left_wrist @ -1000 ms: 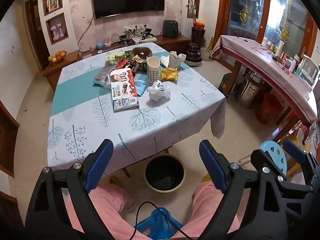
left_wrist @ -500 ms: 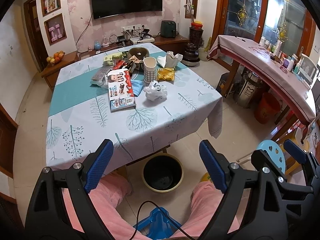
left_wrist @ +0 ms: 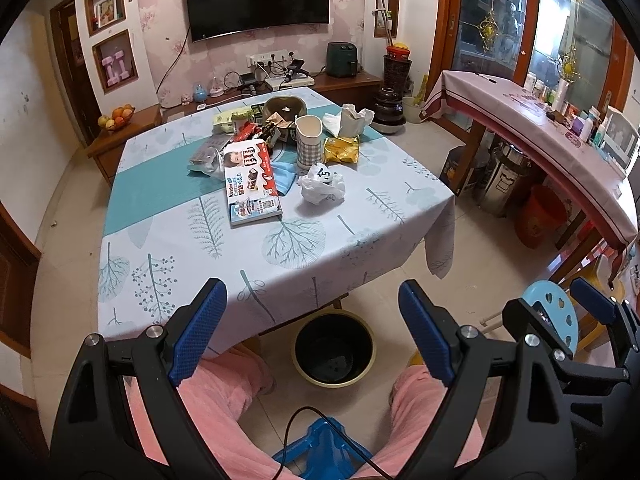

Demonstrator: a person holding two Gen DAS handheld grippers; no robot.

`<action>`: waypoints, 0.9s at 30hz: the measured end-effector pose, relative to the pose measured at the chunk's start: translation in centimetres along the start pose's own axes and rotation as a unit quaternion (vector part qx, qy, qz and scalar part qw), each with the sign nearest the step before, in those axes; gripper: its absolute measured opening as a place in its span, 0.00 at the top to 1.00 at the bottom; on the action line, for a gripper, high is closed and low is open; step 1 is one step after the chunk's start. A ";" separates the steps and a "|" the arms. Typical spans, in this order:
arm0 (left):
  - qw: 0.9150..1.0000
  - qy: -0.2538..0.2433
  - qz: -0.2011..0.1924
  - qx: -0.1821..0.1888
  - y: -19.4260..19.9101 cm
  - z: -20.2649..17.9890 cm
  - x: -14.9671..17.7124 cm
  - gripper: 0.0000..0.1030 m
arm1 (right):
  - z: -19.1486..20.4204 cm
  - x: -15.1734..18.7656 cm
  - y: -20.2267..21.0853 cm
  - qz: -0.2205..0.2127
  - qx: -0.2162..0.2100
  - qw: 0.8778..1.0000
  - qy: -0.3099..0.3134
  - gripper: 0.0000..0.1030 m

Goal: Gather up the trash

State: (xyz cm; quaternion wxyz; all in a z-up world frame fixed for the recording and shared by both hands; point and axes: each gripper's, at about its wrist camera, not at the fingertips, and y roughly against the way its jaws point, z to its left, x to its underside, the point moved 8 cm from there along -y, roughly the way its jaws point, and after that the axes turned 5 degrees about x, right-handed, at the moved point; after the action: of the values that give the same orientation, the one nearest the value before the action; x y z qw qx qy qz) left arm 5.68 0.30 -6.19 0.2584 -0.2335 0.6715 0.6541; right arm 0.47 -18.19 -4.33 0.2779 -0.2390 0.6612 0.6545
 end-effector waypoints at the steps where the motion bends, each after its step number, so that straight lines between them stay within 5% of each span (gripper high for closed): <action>1: 1.000 0.003 -0.001 0.003 -0.1 0.0 0.0 0.16 | 0.0 0.0 -0.2 0.002 0.001 1.000 0.000 0.00; 14: 0.999 0.034 0.029 0.025 -1.6 0.2 0.3 0.16 | 0.5 -0.3 -1.7 0.009 0.009 1.000 0.014 0.01; 27: 1.000 0.019 0.019 -0.005 -3.3 1.4 -0.5 0.16 | 0.8 -0.4 -2.7 0.012 0.008 1.000 0.020 0.01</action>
State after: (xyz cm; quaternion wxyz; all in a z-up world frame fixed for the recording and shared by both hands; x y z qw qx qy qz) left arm 8.23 1.61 -8.40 0.2319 -0.2344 0.6775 0.6575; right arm 2.58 -17.51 -6.02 0.2586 -0.2421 0.6748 0.6474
